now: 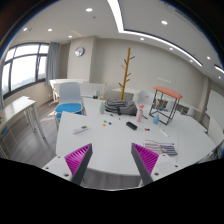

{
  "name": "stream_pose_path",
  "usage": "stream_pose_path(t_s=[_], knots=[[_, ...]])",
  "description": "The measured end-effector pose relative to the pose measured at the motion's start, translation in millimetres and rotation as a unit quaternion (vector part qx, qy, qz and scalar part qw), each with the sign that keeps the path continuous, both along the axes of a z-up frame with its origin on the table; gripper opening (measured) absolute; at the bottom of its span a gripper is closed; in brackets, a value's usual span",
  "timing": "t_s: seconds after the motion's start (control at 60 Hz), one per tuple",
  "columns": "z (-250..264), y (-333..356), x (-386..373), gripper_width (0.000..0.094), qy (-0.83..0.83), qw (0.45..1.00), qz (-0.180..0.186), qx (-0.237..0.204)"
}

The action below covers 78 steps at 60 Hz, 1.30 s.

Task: Fold towel

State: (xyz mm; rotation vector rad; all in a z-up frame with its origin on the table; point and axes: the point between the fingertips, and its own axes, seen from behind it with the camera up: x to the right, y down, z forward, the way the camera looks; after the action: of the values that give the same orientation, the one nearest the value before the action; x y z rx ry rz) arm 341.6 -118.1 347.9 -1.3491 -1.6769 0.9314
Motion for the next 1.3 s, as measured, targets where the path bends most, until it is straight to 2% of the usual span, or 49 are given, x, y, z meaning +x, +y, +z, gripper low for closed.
stream_pose_path(t_s=[0.467, 0.767, 0.95, 1.133, 1.3], knots=[[-33, 112, 4, 0.0851, -0.013, 0.996, -0.087, 0.013], [-82, 181, 4, 0.0850, -0.027, 0.990, -0.137, 0.009], [-123, 207, -28, 0.0852, -0.029, 0.990, -0.136, 0.005], [-166, 232, -86, 0.0852, -0.017, 0.991, -0.132, -0.024], [-222, 257, -151, 0.0852, -0.030, 0.992, -0.121, -0.007]])
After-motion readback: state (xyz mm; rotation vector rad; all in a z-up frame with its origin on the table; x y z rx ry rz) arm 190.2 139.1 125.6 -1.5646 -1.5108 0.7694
